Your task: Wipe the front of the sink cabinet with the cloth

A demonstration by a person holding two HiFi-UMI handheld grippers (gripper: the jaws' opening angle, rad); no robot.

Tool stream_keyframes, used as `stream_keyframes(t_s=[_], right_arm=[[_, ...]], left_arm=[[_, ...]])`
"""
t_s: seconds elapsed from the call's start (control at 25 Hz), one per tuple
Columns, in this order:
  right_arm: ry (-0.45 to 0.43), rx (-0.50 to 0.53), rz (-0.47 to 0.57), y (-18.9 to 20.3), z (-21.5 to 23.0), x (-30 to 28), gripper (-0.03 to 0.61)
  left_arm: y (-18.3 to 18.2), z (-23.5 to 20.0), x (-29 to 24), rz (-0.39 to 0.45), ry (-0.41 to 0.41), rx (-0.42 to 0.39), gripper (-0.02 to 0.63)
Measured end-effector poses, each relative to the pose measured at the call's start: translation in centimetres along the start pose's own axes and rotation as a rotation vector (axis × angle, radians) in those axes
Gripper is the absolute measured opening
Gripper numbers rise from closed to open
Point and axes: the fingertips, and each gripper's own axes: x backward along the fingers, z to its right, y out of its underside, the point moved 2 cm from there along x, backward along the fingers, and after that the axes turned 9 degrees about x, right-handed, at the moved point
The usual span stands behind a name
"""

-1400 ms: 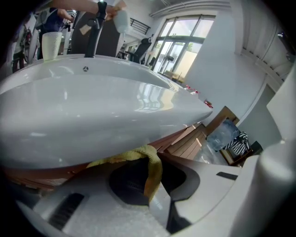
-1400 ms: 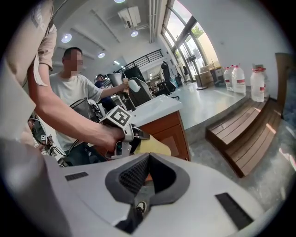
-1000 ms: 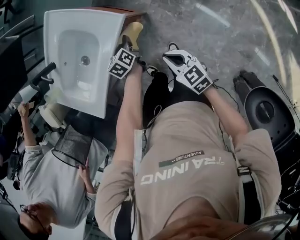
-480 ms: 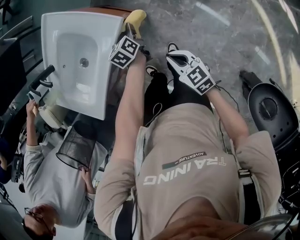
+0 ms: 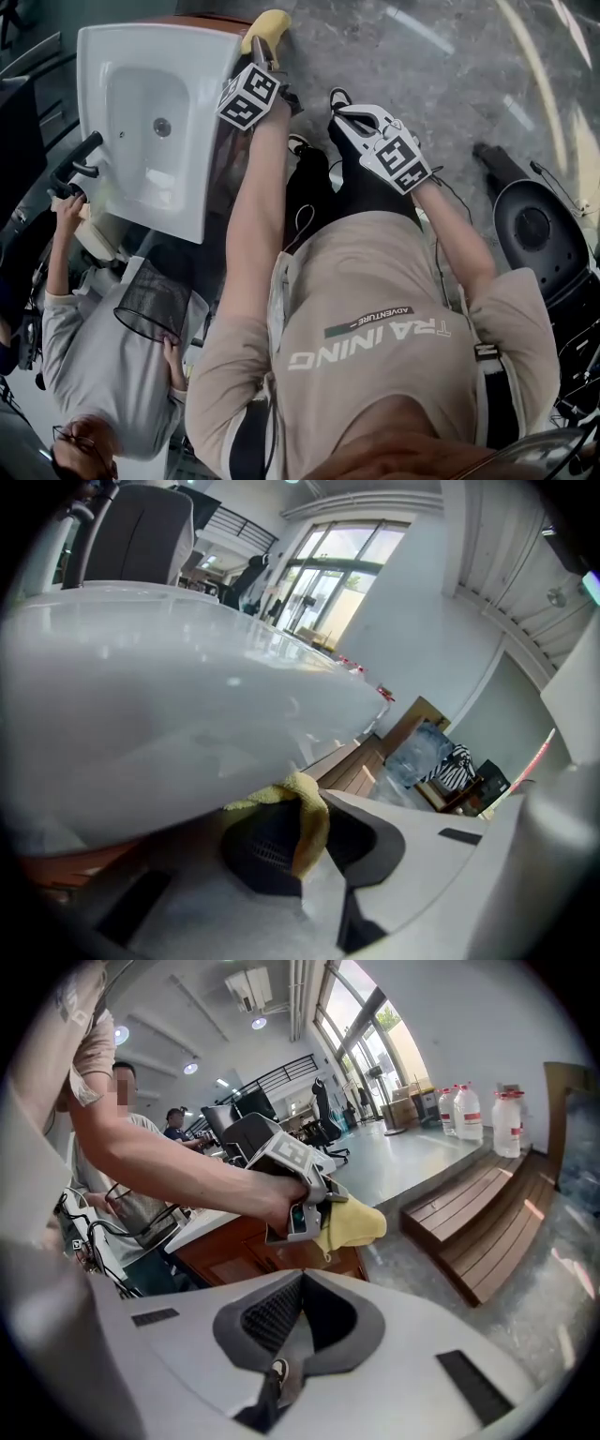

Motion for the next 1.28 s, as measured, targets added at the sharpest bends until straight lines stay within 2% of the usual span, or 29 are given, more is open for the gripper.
stream_keyframes(t_s=[0.16, 0.32, 0.56, 0.88, 1.28], right_arm=[[-0.002, 0.002, -0.014, 0.8, -0.8, 0.1, 0.012], [-0.002, 0.007, -0.010, 0.8, -1.6, -0.6, 0.012], [-0.024, 0.019, -0.016, 1.2, -3.1, -1.0, 0.012], [-0.110, 0.064, -0.071, 2.1, -7.6, -3.0, 0.012], [-0.256, 0.190, -0.120, 1.2, -16.3, -8.3, 0.012]], left_arm=[[-0.2, 1.3, 0.0, -0.006, 0.051, -0.028, 0.043], [0.4, 0.6, 0.9, -0.022, 0.067, -0.034, 0.043], [4.8, -1.9, 4.1, -0.080, 0.029, -0.021, 0.043], [9.3, -8.2, 10.6, -0.122, -0.049, 0.006, 0.043], [12.4, -20.8, 22.6, -0.089, -0.218, 0.122, 0.043]])
